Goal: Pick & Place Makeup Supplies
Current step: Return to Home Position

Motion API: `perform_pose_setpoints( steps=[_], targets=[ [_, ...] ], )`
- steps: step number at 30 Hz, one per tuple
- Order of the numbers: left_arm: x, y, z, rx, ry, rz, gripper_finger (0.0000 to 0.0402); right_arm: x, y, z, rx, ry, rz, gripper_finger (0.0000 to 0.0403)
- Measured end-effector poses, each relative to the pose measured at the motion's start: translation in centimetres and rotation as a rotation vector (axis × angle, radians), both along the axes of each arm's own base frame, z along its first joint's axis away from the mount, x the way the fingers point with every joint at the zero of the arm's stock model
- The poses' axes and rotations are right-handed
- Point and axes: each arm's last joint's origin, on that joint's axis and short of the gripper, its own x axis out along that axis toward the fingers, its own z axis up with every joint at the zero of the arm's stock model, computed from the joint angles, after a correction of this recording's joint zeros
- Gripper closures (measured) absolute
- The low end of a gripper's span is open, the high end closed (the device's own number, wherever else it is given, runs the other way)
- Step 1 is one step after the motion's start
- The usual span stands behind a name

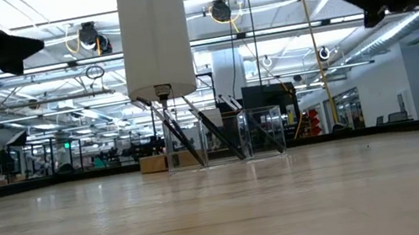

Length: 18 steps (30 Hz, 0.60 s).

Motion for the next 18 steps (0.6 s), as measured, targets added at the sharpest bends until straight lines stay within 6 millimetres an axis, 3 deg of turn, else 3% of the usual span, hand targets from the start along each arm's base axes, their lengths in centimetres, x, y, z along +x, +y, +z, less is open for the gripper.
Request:
perform_pose_setpoints(
  steps=[6,18],
  targets=[
    [0.3,-0.1,-0.7,-0.007,0.003,0.013,0.0401,-1.0,0.1,0.2,-0.014,-0.045,0.028,0.0403],
    [0.9,-0.5,-2.1,0.008,-0.038,-0.008,0.0401,-0.8,0.1,-0.7,0.04,0.043,0.042,0.0403]
  ],
)
